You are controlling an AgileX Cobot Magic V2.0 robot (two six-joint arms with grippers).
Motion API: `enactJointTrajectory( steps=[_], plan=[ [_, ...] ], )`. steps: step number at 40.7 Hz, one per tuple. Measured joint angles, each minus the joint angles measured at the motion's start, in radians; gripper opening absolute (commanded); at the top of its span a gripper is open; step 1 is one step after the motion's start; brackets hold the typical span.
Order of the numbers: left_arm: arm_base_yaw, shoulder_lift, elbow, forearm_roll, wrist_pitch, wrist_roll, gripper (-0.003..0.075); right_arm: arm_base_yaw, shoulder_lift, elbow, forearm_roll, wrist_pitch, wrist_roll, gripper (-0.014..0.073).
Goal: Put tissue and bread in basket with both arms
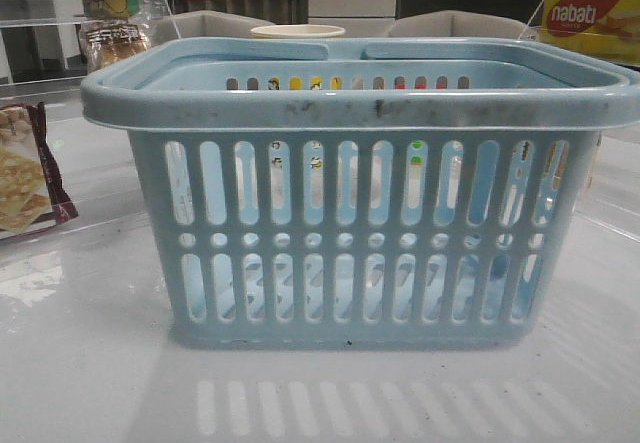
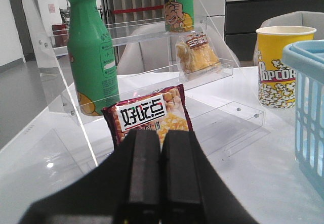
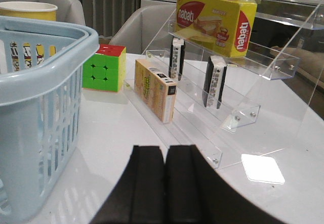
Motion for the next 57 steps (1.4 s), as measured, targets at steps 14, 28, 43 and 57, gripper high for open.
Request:
enactJointTrajectory(
  steps=[14,28,43,57],
  plan=[
    [0.0,0.0,0.0,0.0,-0.042,0.0,0.0092,0.0,0.0,0.0,0.004,-0.02,0.0,0.0057],
    [0.0,0.0,-0.217,0.0,-0.038,0.0,0.0092,0.0,0.0,-0.209,0.03,0.063,0.0,0.0057],
    [0.0,0.229,-0.647,0.0,0.312,0.0,0.0092,0.0,0.177,-0.564,-0.026,0.259,0.0,0.0057],
    [0.0,0.429,-0.725,0.0,0.614,0.0,0.0092,0.0,0.414,-0.652,-0.033,0.589,0.0,0.0057]
  ],
)
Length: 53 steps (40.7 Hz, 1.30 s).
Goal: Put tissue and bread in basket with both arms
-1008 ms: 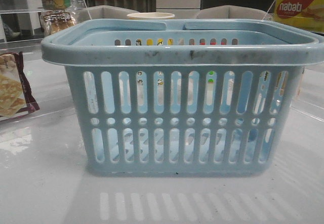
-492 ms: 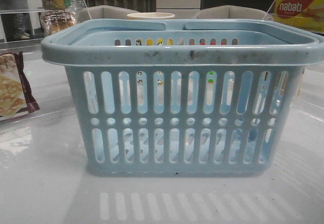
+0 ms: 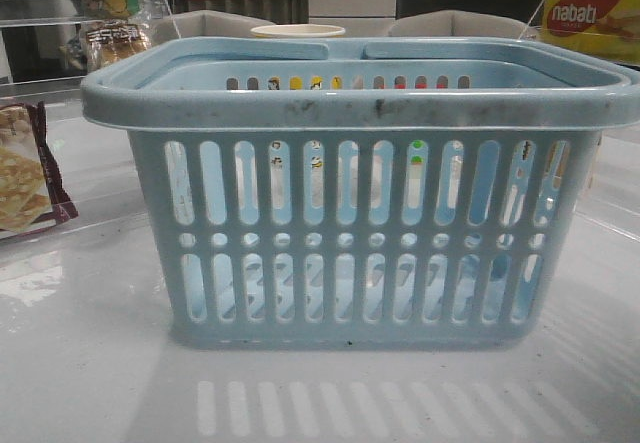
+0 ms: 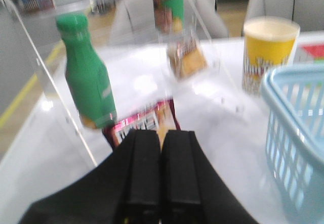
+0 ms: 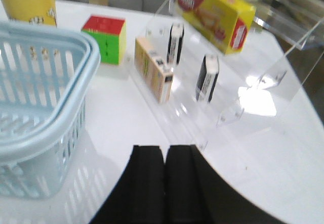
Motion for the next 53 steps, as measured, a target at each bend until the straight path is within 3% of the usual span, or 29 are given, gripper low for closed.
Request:
enactJointTrajectory(
  steps=[6,17,21,26,29,32,40,53],
  plan=[
    [0.0,0.034,0.028,-0.006,0.089,0.0,0.0092,0.0,0.069,0.0,0.0,0.111,0.0,0.0057],
    [0.0,0.045,0.074,-0.006,0.098,0.0,0.0111,0.0,0.121,0.0,0.0,0.175,0.0,0.006],
    [0.0,0.045,0.079,-0.006,0.1,0.0,0.0239,0.0,0.123,0.0,0.0,0.177,0.0,0.0145],
    [0.0,0.045,0.079,-0.006,0.097,0.0,0.0504,0.0,0.123,0.0,0.0,0.18,0.0,0.042],
    [0.0,0.045,0.079,-0.006,0.091,0.0,0.0585,0.0,0.123,0.0,0.0,0.18,0.0,0.0534],
    [0.0,0.045,0.079,-0.006,0.087,0.0,0.0593,0.0,0.123,0.0,0.0,0.18,0.0,0.0578],
    [-0.007,0.045,0.079,-0.008,0.08,0.0,0.0581,0.0,0.123,0.0,0.0,0.18,0.012,0.057],
    [-0.211,0.045,0.079,-0.004,0.058,0.0,0.0581,-0.047,0.269,-0.079,-0.099,0.168,0.121,0.057]
  ],
)
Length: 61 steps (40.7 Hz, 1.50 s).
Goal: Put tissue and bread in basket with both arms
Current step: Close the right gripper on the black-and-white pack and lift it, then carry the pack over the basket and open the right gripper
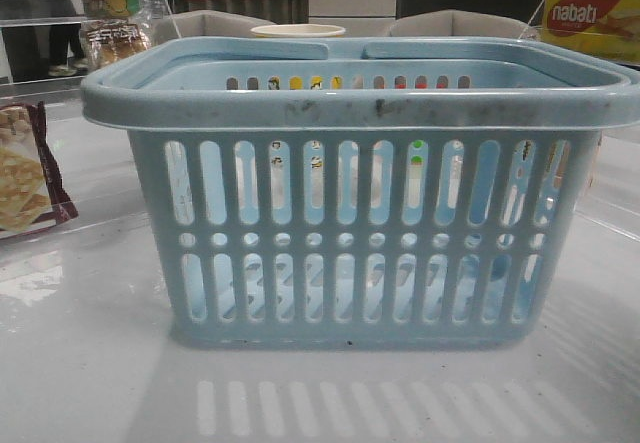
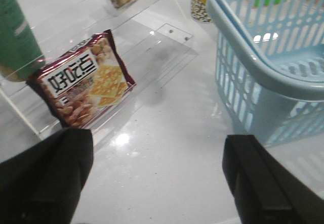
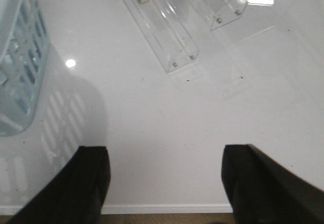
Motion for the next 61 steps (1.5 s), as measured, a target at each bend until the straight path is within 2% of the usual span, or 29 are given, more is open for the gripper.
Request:
enactJointTrajectory(
  steps=[7,30,41,51,54,58,61],
  plan=[
    [-0.068,0.0,0.0,0.0,0.0,0.0,0.0581,-0.059,0.176,-0.115,-0.008,-0.015,0.023,0.057],
    [-0.073,0.0,0.0,0.003,-0.002,0.0,0.0581,-0.082,0.804,-0.56,0.003,-0.118,0.03,0.057],
    [-0.073,0.0,0.0,0.003,-0.002,0.0,0.0581,-0.082,1.025,-0.688,0.003,-0.134,0.031,0.057],
    [-0.073,0.0,0.0,0.001,-0.002,0.0,0.0581,-0.082,1.128,-0.714,-0.016,-0.211,0.031,0.0564],
    [-0.073,0.0,0.0,0.001,-0.002,0.0,0.0581,-0.082,1.14,-0.714,-0.029,-0.234,0.031,0.0494],
    [-0.073,0.0,0.0,0.001,-0.002,0.0,0.0581,-0.082,1.146,-0.714,-0.033,-0.249,0.033,0.0305],
    [-0.073,0.0,0.0,0.001,-0.002,0.0,0.0581,-0.082,1.148,-0.715,-0.035,-0.251,0.033,0.0199]
  ],
)
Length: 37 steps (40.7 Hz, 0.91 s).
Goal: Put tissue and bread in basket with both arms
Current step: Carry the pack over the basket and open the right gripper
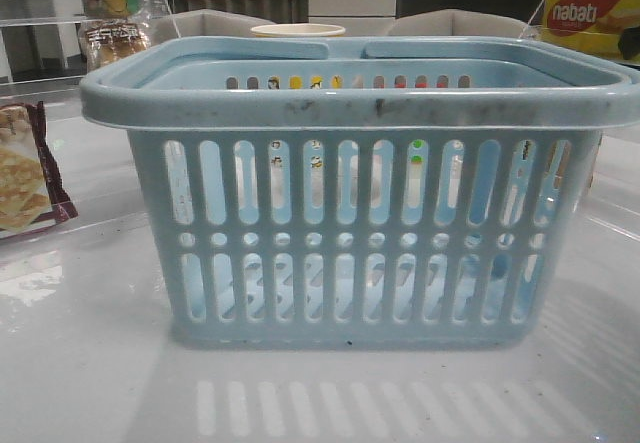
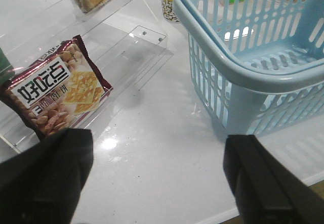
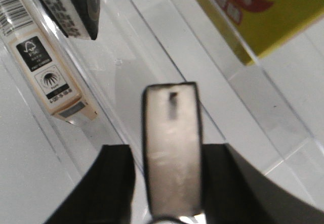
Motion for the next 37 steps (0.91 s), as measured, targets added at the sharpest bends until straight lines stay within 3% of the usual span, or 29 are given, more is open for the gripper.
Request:
enactJointTrajectory(
  steps=[5,20,28,37],
  plan=[
    [0.0,0.0,0.0,0.0,0.0,0.0,0.0581,0.0,0.0,-0.002,-0.002,-0.002,0.0,0.0119],
    [0.0,0.0,0.0,0.0,0.0,0.0,0.0581,0.035,-0.177,-0.002,-0.002,0.065,0.0,0.0121],
    [0.0,0.0,0.0,0.0,0.0,0.0,0.0581,0.163,-0.351,-0.004,0.024,0.14,0.0,0.0121],
    [0.0,0.0,0.0,0.0,0.0,0.0,0.0581,0.409,-0.411,-0.006,0.098,0.178,0.0,0.0122]
  ],
)
